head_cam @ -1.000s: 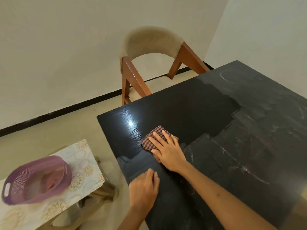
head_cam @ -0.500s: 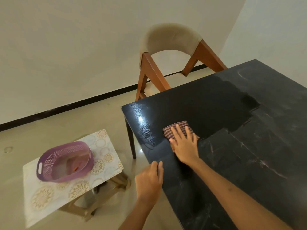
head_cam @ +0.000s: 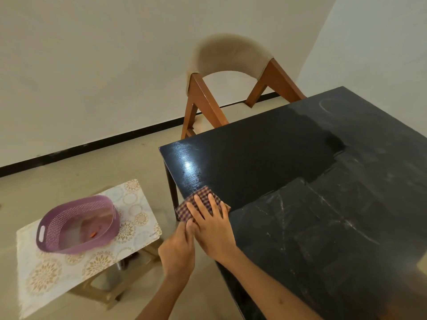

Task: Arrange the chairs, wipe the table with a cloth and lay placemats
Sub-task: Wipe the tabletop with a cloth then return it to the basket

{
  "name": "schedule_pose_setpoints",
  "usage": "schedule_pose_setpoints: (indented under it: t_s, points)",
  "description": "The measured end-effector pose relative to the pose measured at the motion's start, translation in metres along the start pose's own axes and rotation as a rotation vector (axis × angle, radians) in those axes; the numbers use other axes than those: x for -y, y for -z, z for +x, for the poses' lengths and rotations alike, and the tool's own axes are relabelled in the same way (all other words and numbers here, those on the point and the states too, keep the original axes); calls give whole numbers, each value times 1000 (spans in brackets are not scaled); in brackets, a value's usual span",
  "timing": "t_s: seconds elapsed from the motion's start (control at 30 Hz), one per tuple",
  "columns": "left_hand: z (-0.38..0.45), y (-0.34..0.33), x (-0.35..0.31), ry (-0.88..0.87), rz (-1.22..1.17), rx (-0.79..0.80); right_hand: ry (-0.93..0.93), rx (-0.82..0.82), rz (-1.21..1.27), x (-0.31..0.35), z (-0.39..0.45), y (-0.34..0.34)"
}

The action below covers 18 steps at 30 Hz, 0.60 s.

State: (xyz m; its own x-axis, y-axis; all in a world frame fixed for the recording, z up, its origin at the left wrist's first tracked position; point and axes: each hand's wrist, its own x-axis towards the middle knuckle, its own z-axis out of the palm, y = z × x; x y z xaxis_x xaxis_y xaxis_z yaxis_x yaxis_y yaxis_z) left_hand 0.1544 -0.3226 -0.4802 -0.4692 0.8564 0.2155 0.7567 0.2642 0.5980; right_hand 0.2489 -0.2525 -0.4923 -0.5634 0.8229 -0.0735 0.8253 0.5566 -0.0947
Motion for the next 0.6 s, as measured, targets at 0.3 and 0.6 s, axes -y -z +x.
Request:
schedule_pose_setpoints:
  t_s: [0.3,0.6]
  points:
    - [1,-20,-31,-73,7,14,3,25,32,-7,-42,-7]
    - [3,-22,-32,-36,-53,34,-207,-58,8,-90,-48,5]
